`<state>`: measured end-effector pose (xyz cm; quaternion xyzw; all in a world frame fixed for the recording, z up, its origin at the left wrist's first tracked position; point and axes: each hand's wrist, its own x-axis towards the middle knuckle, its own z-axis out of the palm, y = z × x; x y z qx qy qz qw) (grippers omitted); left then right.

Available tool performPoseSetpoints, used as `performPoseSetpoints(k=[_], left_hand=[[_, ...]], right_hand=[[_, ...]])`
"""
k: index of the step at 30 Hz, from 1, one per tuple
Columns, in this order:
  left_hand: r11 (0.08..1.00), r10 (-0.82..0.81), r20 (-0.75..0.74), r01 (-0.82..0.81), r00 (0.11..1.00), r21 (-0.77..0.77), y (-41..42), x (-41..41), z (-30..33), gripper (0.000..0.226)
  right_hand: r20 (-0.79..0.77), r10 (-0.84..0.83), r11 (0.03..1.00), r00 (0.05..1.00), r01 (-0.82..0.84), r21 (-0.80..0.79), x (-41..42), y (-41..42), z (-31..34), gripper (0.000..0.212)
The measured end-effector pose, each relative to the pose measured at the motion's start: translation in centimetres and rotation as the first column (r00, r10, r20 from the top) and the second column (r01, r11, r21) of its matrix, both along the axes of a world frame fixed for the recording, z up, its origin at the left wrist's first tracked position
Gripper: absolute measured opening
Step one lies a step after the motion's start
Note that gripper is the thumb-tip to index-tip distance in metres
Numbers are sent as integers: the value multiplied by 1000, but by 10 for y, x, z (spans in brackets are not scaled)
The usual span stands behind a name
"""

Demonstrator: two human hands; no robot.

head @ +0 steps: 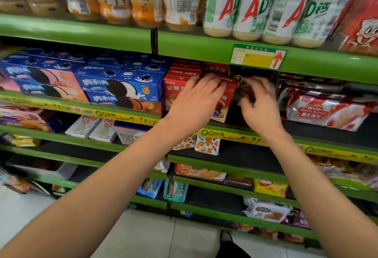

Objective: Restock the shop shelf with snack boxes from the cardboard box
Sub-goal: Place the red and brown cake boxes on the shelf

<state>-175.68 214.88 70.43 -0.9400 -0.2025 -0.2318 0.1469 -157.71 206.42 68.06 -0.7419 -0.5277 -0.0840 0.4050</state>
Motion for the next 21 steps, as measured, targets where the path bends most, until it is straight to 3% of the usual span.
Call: performPoseSetpoints(k=[2, 4, 7, 13, 19, 21], left_hand=[[999, 39, -37, -39, 999, 15, 3, 12, 0, 55], [997, 78, -43, -77, 996, 17, 3, 21, -1, 56], [993, 113, -14, -113, 993, 27, -3, 30, -5, 53], [985, 168, 22, -169, 985, 28, -13, 40, -7, 44], [979, 202, 1, -202, 979, -13, -18, 53, -3, 59], [976, 214, -15, -215, 977, -23, -13, 59, -3, 54]], right_hand=[[240, -72, 994, 968, 89, -61, 11, 5, 1, 61], [335, -93, 976, 938, 153, -158, 20, 13, -1, 70], [293, -115, 956, 949, 186, -228, 30, 23, -2, 72], [235, -266, 927, 935, 315, -204, 40, 20, 0, 59], [187, -257, 945, 948, 287, -156, 39, 15, 2, 52], [160, -257, 950, 953, 280, -140, 39, 16, 4, 53]])
